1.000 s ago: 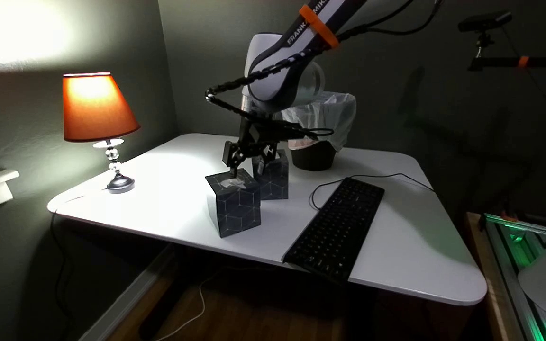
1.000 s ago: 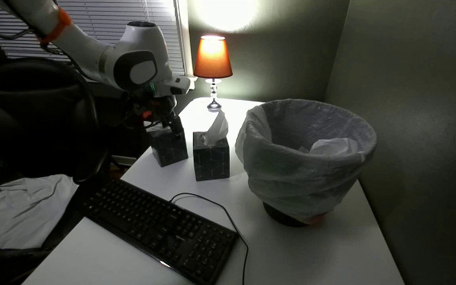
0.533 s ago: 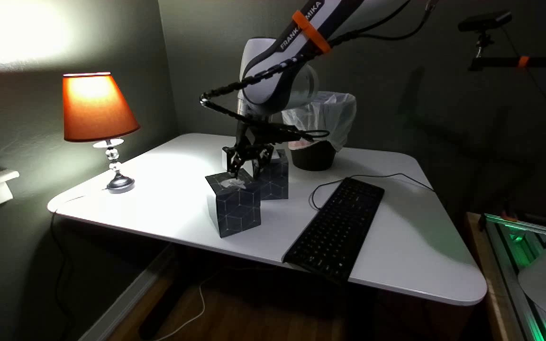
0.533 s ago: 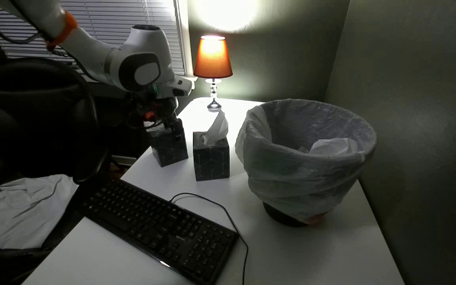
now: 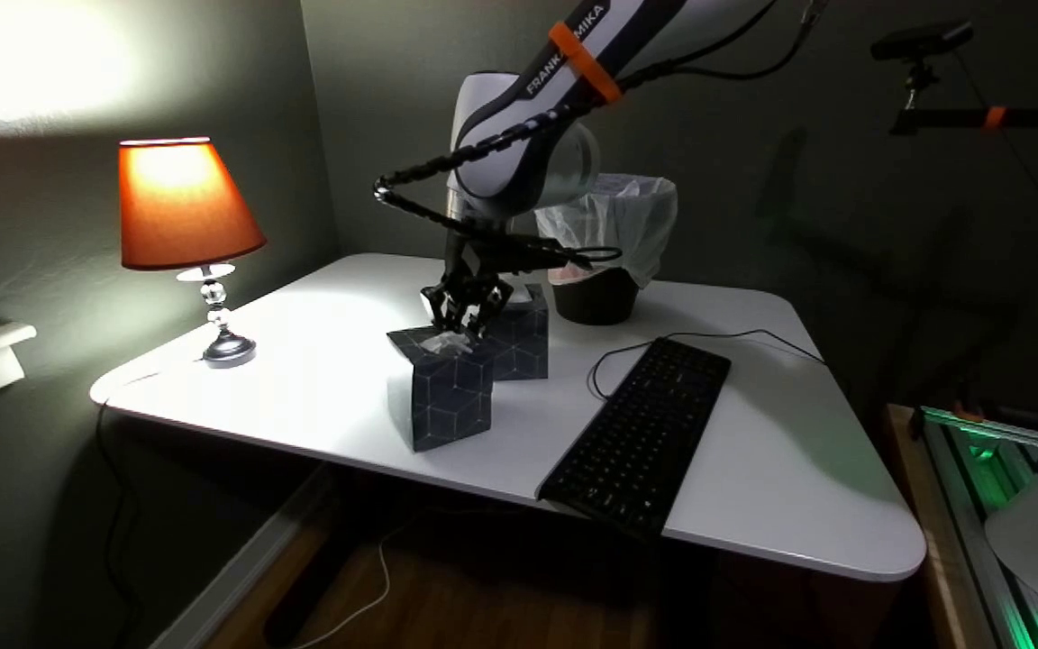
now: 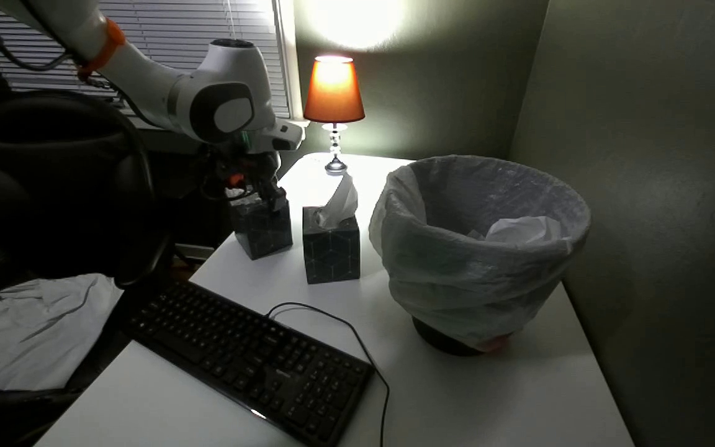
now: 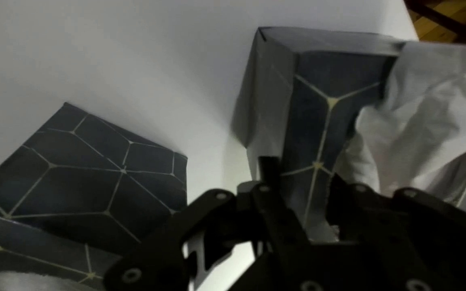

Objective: Put the left box on the right box

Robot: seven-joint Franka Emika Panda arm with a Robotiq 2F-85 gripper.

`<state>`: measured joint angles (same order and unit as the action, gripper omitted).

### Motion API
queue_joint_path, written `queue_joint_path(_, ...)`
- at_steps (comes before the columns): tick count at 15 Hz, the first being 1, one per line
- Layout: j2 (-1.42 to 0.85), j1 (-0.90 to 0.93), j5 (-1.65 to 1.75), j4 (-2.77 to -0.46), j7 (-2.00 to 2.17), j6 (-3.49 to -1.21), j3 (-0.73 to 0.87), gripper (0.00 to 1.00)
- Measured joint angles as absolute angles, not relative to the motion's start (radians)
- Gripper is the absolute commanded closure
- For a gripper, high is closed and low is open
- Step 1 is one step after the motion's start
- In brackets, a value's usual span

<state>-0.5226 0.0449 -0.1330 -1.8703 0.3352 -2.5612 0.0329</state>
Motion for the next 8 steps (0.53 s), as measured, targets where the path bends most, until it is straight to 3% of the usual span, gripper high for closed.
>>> queue_joint_path(8,-0.522,0.051,-0.133,-1.870,0.335,-2.552,0.032,0.99)
